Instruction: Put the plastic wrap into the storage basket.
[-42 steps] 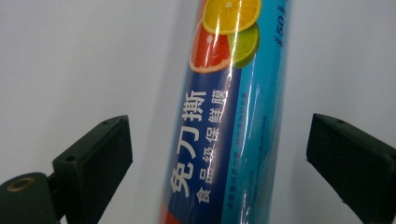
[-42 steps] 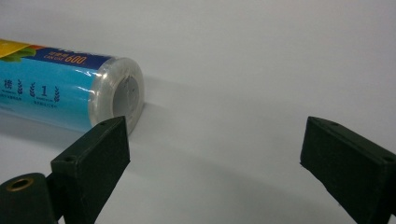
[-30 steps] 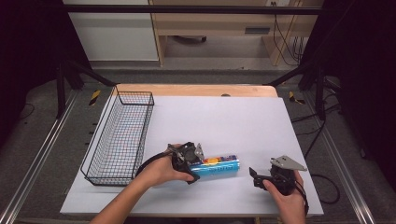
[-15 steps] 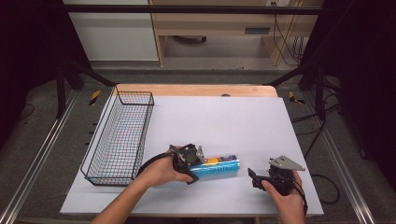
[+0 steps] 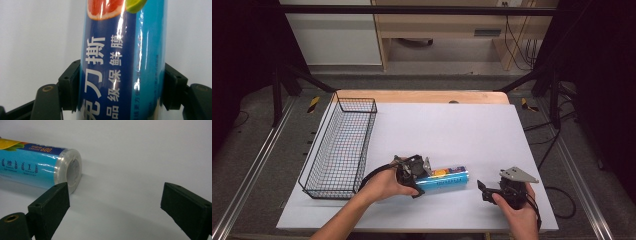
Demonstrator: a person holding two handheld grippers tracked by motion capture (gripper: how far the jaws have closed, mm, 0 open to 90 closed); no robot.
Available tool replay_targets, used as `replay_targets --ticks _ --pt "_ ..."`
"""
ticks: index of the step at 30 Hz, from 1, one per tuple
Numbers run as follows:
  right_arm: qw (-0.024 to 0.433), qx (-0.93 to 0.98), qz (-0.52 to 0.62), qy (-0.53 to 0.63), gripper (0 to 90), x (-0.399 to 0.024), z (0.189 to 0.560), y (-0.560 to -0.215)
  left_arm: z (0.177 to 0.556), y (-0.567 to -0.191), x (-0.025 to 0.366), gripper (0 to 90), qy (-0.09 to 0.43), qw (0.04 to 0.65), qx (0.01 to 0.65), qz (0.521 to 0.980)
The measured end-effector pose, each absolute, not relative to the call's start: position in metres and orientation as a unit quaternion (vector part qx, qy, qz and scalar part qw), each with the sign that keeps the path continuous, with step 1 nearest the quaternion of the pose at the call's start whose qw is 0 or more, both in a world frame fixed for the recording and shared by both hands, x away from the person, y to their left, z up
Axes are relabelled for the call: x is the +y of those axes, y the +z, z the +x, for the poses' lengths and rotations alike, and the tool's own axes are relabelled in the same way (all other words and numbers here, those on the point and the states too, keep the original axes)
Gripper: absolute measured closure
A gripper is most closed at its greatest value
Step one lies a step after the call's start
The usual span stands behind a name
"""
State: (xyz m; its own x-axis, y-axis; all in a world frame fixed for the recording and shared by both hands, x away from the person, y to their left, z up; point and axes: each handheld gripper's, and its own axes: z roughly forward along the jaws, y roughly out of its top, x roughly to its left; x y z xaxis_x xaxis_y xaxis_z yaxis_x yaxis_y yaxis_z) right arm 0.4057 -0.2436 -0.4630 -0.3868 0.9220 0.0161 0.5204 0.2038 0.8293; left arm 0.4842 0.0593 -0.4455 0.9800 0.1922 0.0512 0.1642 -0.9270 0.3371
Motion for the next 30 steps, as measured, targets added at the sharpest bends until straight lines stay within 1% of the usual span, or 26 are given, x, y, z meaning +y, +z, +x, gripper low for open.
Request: replay_targets --ticks 6,11,15,30 --pt "0.255 0.733 0.492 0.395 8.7 -0.244 0.406 -0.463 0.482 -0.441 0.060 31.2 0.044 0.178 0.091 0.979" --pt "0.253 0.732 0.494 0.396 8.8 -0.244 0.405 -0.463 0.480 -0.437 0.060 31.4 0.051 0.172 0.084 0.980" --pt "0.255 0.732 0.493 0.396 8.8 -0.244 0.405 -0.463 0.479 -0.433 0.060 31.5 0.052 0.189 0.088 0.977" --pt "0.255 0.730 0.495 0.396 8.7 -0.246 0.405 -0.463 0.479 -0.390 0.064 31.6 0.072 0.242 0.104 0.962"
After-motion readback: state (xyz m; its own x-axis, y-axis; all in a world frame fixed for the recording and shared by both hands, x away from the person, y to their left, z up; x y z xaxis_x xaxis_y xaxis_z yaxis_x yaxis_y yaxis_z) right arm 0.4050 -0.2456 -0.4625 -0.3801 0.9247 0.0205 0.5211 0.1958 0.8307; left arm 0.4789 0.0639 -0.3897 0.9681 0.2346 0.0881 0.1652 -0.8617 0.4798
